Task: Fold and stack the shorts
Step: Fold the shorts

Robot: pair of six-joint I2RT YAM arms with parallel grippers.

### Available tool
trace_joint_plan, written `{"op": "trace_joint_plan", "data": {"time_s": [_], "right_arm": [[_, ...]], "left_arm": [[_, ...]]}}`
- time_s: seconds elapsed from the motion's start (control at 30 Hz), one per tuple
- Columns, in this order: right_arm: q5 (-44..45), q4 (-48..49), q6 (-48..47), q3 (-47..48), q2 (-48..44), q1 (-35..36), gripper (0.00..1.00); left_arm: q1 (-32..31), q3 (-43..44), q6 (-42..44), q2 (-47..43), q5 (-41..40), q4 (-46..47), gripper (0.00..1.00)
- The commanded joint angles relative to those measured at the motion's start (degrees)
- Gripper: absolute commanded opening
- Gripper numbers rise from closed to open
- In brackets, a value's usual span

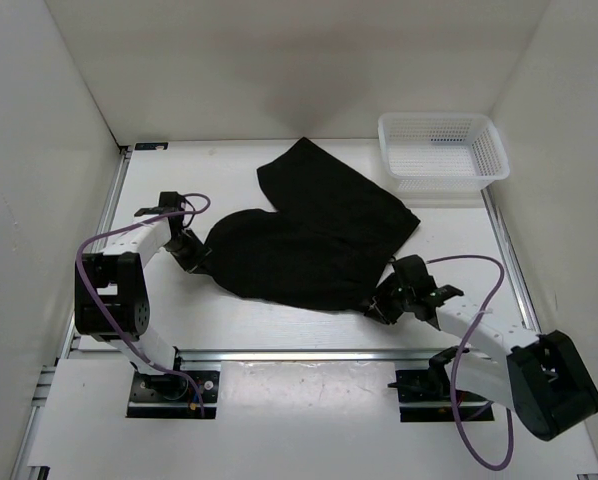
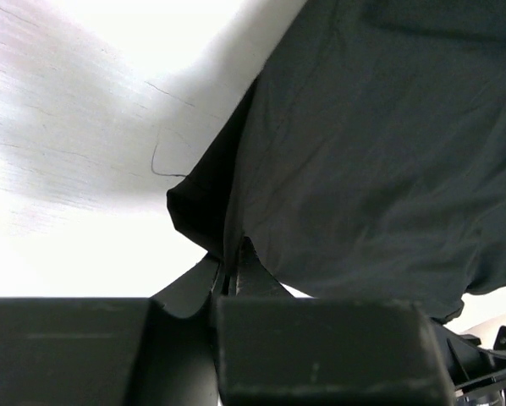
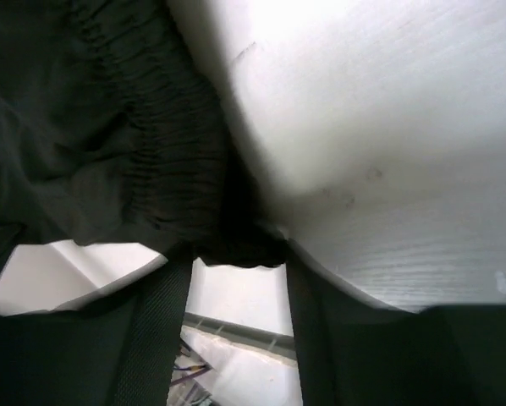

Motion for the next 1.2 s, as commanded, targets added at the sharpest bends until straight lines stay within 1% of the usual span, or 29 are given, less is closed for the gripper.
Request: {"op": "trace_joint_plan", "data": {"time_s": [0.0, 0.07, 0.1, 0.2, 0.23, 0.27, 0.3, 0.33, 0.37, 0.4, 0.47, 0.5, 0.53, 0.57, 0.63, 0.67, 0.7, 0.77, 0.87, 0.9, 0.97, 1.0, 1.07, 1.1, 1.17], "right_arm": [[5.1, 0.7, 1.2, 3.1, 3.6, 0.4, 0.36], [6.7, -2.8, 0.6, 4.9, 4.2, 1.0, 0.12], [9.6, -4.7, 0.6, 6.6, 4.2, 1.0, 0.00], [14.0, -12.8, -2.8, 10.1, 0.2, 2.2, 0.00], [15.2, -17.3, -4.4, 10.7, -2.6, 2.2, 0.00], [17.0, -19.3, -5.1, 10.8, -4.4, 2.2, 0.00], [17.7, -21.3, -5.9, 11.4, -6.3, 2.2, 0.00], [18.2, -23.3, -6.6, 11.5, -10.3, 2.2, 0.00], [18.2, -27.5, -7.8, 12.2, -12.3, 2.2, 0.00], [18.9, -29.5, -8.5, 12.2, -15.8, 2.2, 0.00], [18.9, -34.7, -10.3, 13.5, -18.8, 2.2, 0.00], [18.9, -35.7, -11.2, 13.5, -20.9, 2.2, 0.00], [18.0, -37.2, -11.2, 13.5, -21.6, 2.8, 0.00], [16.6, -39.3, -11.2, 13.5, -22.1, 2.8, 0.00], [15.0, -40.9, -11.7, 13.5, -22.6, 3.4, 0.00], [15.0, -42.3, -11.7, 13.5, -23.1, 3.4, 0.00], [14.3, -43.1, -11.1, 13.5, -24.0, 4.0, 0.00], [14.8, -46.1, -10.5, 14.1, -25.8, 4.5, 0.00], [17.5, -49.7, -9.9, 17.8, -27.1, 4.5, 0.00], [18.3, -51.6, -9.9, 19.0, -27.7, 4.5, 0.00], [20.2, -52.3, -10.5, 23.0, -27.7, 4.5, 0.00], [22.8, -53.1, -11.4, 24.4, -27.2, 4.5, 0.00], [25.3, -53.1, -13.1, 28.7, -24.6, 4.5, 0.00], [26.6, -53.1, -13.6, 30.0, -23.4, 4.5, 0.00], [30.2, -51.9, -15.4, 33.6, -19.5, 4.5, 0.00]], "left_arm": [[-0.2, 2.3, 0.6, 0.3, 0.1, 0.4, 0.10], [-0.2, 2.3, 0.6, 0.3, 0.1, 0.4, 0.10], [-0.8, 2.3, 1.3, 0.3, 0.1, 0.4, 0.10], [-0.8, 2.9, 2.6, -1.0, 0.1, -0.2, 0.10], [-0.8, 2.9, 2.6, -1.0, 0.1, -1.1, 0.10], [0.5, 2.9, 2.6, -2.4, 0.1, -1.7, 0.10], [1.1, 2.9, 2.6, -3.3, 0.9, -1.7, 0.10], [1.1, 2.9, 2.6, -4.1, 0.9, -1.7, 0.10], [1.8, 2.9, 2.6, -6.2, 1.5, -2.3, 0.10], [1.8, 2.9, 2.1, -7.5, 1.5, -3.0, 0.10], [2.3, 2.2, 1.5, -11.7, 1.5, -3.7, 0.10], [2.3, 0.5, 0.2, -13.2, 1.5, -3.8, 0.10], [2.3, -0.5, -0.6, -14.8, 0.8, -5.3, 0.10], [2.3, -1.6, -1.3, -18.4, 0.2, -5.3, 0.10], [2.3, -5.1, -3.6, -22.4, -0.6, -7.4, 0.10], [2.3, -6.2, -4.3, -26.7, -1.1, -8.0, 0.10], [2.3, -7.7, -5.7, -28.9, -1.1, -8.8, 0.10], [2.3, -8.3, -6.2, -35.0, -1.6, -10.9, 0.10], [2.3, -6.0, -6.9, -38.9, -1.6, -12.2, 0.10], [2.3, -4.8, -6.9, -39.4, -1.6, -12.2, 0.10], [1.5, 0.8, -4.9, -38.0, -2.3, -12.2, 0.10], [0.4, 5.4, -3.4, -34.9, -3.1, -12.9, 0.10], [-0.6, 10.4, -2.0, -31.0, -3.6, -12.9, 0.10], [-0.6, 15.3, -0.6, -26.9, -3.6, -12.9, 0.10], [-1.4, 20.6, 0.8, -22.5, -4.6, -12.9, 0.10]]}}
